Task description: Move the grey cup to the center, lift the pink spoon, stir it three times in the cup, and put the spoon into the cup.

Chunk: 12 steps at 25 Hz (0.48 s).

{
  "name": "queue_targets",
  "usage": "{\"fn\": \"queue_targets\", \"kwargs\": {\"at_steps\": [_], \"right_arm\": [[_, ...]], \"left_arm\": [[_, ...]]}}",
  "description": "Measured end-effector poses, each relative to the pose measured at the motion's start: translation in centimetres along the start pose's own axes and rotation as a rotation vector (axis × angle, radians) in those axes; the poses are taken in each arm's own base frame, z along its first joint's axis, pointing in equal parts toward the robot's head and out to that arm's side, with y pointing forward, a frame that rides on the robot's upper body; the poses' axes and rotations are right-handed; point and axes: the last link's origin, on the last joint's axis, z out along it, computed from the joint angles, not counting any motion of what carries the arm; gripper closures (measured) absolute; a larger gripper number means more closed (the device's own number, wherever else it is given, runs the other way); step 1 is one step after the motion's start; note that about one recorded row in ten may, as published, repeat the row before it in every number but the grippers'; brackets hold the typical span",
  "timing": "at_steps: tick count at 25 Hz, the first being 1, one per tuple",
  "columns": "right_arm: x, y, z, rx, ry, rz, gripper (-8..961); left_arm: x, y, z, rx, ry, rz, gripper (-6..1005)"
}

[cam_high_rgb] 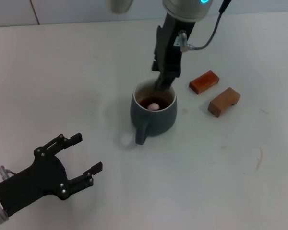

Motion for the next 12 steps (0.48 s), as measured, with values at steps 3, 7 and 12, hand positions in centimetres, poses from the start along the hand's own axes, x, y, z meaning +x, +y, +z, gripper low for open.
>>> {"fn": "queue_targets", "kwargs": {"at_steps": [3,7,12], "right_arm": [[0.0,0.1,-1.2,0.037,-0.111,-0.008,528],[1.4,0.5,-2.8,0.127,-0.3,0.005,481],[4.6,1.3,-3.5,0.254,-0.564,0.071,447]], "left_arm": [[0.0,0.0,0.0,0.001,0.0,0.0,191],[-0.1,0.0,-0.2,0.008,0.0,-0.003,191],[0.0,0.0,-0.4,0.011,0.003,-0.002,191]]}}
